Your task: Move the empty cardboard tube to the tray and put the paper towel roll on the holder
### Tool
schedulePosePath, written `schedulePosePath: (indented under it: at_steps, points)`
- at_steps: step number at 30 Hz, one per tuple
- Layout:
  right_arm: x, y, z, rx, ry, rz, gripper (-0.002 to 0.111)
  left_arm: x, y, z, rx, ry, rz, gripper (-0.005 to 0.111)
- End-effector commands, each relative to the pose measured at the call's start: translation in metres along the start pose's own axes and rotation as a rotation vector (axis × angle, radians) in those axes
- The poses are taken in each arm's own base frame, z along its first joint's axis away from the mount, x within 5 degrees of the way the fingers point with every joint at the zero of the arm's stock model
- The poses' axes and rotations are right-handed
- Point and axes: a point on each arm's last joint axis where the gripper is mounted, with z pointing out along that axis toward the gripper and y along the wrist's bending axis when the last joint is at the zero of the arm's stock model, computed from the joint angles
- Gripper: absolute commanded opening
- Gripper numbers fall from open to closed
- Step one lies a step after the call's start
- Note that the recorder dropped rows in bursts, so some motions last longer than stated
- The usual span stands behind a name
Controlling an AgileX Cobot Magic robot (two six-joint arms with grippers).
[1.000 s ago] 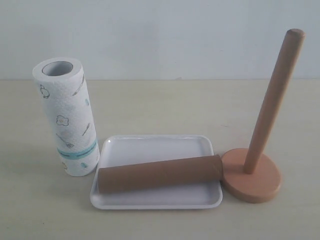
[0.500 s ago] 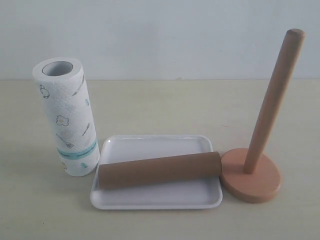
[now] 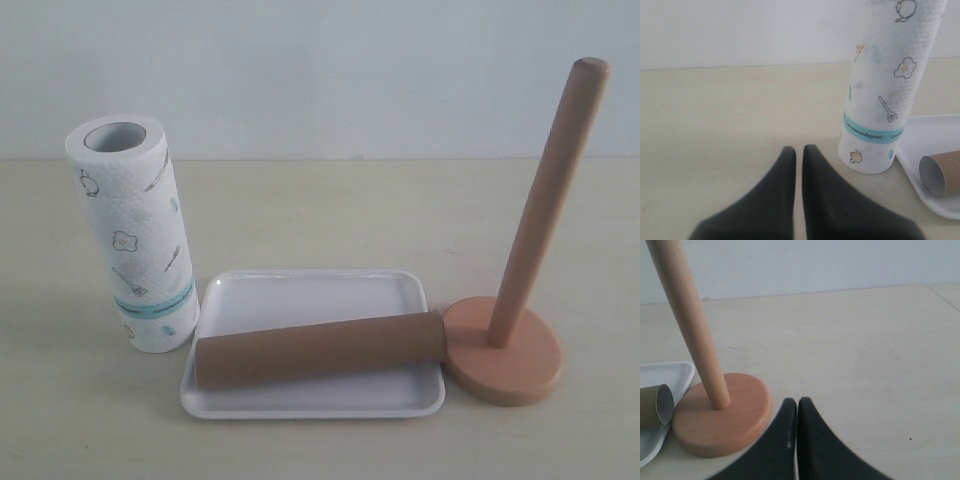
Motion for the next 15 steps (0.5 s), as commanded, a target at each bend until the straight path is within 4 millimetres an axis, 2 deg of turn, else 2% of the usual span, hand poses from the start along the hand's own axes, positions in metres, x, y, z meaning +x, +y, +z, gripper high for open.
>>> schedulePosePath:
  at_steps: [1, 15]
  points:
    - [-0.0008, -0.0004, -0.0004, 0.008, -0.009, 0.0, 0.0, 0.0011, 0.0001, 0.0001, -0.002, 0.0, -0.008, 0.005]
    - [-0.0001, -0.0004, -0.0004, 0.008, -0.001, 0.0, 0.0, 0.0011, 0.0001, 0.0001, -0.002, 0.0, -0.008, 0.005]
